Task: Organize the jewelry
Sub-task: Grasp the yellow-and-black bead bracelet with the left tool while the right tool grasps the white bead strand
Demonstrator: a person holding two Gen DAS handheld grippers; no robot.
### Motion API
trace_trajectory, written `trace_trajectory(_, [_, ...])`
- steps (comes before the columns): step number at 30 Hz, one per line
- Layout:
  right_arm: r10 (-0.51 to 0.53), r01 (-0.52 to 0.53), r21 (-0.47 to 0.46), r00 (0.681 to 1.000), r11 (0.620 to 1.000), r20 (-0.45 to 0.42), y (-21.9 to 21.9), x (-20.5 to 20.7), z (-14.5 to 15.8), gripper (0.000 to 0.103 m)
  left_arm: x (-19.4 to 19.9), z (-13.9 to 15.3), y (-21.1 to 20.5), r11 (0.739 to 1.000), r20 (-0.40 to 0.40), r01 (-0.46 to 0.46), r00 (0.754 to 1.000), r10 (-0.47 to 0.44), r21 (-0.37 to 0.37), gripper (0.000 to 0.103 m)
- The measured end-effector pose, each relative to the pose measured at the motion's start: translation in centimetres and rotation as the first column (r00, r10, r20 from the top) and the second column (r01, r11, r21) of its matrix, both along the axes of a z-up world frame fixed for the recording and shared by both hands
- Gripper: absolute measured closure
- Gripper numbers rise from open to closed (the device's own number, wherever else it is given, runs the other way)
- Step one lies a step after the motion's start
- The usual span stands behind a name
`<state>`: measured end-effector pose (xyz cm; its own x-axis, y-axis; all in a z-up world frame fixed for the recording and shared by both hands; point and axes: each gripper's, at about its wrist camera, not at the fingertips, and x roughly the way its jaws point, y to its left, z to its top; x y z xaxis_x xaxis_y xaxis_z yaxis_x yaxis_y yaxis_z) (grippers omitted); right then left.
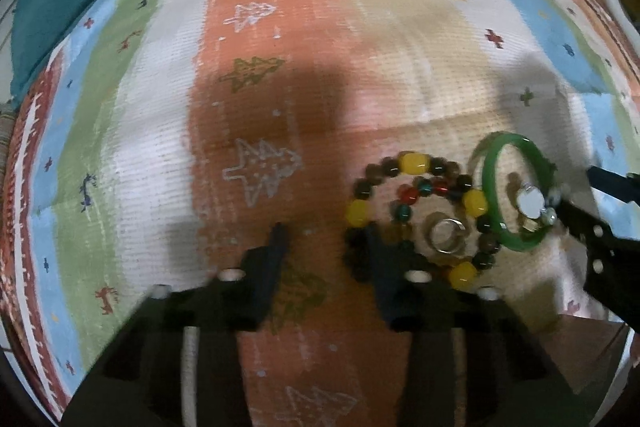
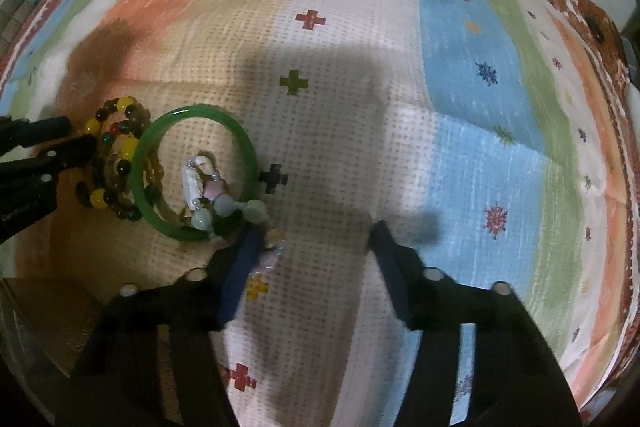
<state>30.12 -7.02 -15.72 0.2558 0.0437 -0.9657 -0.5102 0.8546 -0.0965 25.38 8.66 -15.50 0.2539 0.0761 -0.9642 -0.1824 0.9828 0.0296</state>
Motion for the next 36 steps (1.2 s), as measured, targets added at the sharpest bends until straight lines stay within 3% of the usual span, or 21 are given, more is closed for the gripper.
trace_trajectory(2, [-0.001,0.001,-0.003,1.000,1.000,0.007,-0.2,0.0,0.1,0.065,0.0,0.1,-0.2,1.000,-0.008,-0.001,1.000,0.001,-0.004,0.093])
trace_trajectory(6, [0.003,-0.003,0.008,1.000,1.000,0.022,-0.6,0.0,0.6,0.089,-0.1,0.3,0.1,1.000,-0.005,-0.013,1.000,0.013,-0.019,0.094])
trace_trajectory(7, [0.008,-0.008,0.003,1.000,1.000,0.030,-0.4,0.0,0.7,0.091,-0.2,0.4,0.3,0.999,-0.007,-0.022,1.000,0.022,-0.023,0.094])
trace_trajectory(17, [0.009,-0.014,0.083,0.998,0.996,0.060,-1.4,-0.7,3.5,0.091,-0.9,4.6,0.1,0.998,0.082,-0.042,0.996,0.046,-0.053,0.094])
trace_trajectory(20, [0.011,-0.019,0.117,0.997,0.993,0.070,-1.3,-1.2,4.6,0.091,-1.6,5.1,0.2,0.994,0.097,-0.039,0.994,0.049,-0.106,0.094])
trace_trajectory(36, [-0.042,0.015,0.289,0.995,0.957,0.085,-2.3,-3.7,9.0,0.091,-3.4,10.0,-2.1,0.995,0.219,-0.012,0.975,0.033,-0.099,0.094])
